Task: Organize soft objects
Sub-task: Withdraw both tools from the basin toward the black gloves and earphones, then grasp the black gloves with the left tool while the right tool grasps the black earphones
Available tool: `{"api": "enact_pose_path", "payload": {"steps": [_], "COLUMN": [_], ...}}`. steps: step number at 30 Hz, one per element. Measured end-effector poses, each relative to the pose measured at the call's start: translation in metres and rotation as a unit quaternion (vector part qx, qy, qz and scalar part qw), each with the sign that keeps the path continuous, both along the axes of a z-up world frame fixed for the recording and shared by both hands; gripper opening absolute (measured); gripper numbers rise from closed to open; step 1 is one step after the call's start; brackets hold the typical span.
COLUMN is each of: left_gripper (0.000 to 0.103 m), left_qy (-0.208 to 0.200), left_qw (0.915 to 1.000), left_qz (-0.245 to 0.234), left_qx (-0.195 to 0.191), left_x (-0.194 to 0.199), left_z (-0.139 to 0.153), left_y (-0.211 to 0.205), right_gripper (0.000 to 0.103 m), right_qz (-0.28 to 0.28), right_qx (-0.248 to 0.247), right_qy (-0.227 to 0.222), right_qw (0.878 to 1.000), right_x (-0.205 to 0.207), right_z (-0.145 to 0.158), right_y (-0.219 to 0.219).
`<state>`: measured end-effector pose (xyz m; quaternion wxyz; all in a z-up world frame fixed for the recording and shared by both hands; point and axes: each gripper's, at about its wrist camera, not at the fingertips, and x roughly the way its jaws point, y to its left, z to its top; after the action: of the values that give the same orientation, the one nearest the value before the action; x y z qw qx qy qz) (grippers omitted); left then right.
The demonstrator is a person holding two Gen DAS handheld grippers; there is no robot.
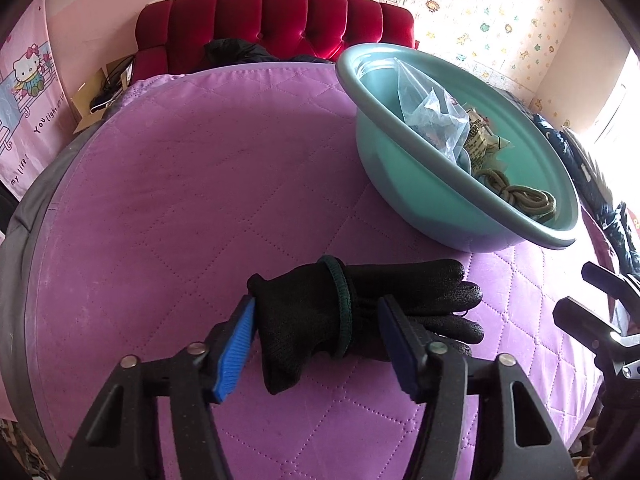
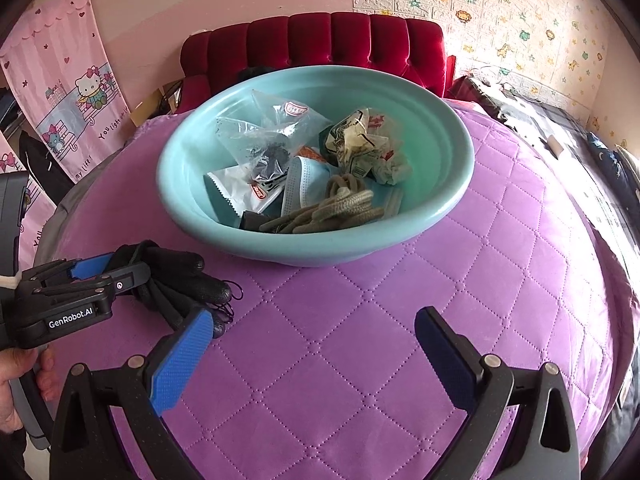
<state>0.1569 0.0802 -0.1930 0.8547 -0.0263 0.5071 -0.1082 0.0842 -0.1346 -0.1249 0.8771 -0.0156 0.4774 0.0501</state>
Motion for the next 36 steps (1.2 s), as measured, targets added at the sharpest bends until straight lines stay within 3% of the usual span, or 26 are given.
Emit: {"api": "enact_pose_path", "payload": {"steps": [1,3,6,14,21,36], "left_gripper": [0.048,0.026,0.020,0.017,0.017,0.017], "left_qy": [-0.002,-0.008,-0.012,-0.025,-0.037,-0.026], "left_qw": [1.0000,0.9999,0.9996,0.9979,0.9975,0.9944], "left_qz": [-0.003,-0.004,0.004,0.026,0.051,0.102], "left_qx": [-0.004,-0.011,-0.025,-0.054,-0.032,-0.003], "left_x": [-0.001,-0.003,-0.008,-0.026,-0.046,-0.065], "left_z": [0.001,0.003,0.008,0.033,0.050,0.033], "left_y": [0.000,0.002,0.007,0.026,0.047,0.089], "right_gripper": [0.103,0.103,0.103,0.103,0.103,0.102], "right_qz": [0.001,0.004,0.010,0.038,0.080,0.123], "right_qx": [-0.001,-0.001,0.001,0.003,0.012,-0.004], "right_qy": [-0.001,-0.001,0.002,0.003,0.021,0.074], "right_qw": [1.000,1.000,1.000,0.999,0.997,0.990], "right_x": [0.000,0.002,0.002,0.004,0.007,0.024], "right_z": [0.000,-0.001,-0.003,-0.001,-0.009,-0.052], "right_y": [0.001,0.002,0.005,0.019,0.044,0.083]}}
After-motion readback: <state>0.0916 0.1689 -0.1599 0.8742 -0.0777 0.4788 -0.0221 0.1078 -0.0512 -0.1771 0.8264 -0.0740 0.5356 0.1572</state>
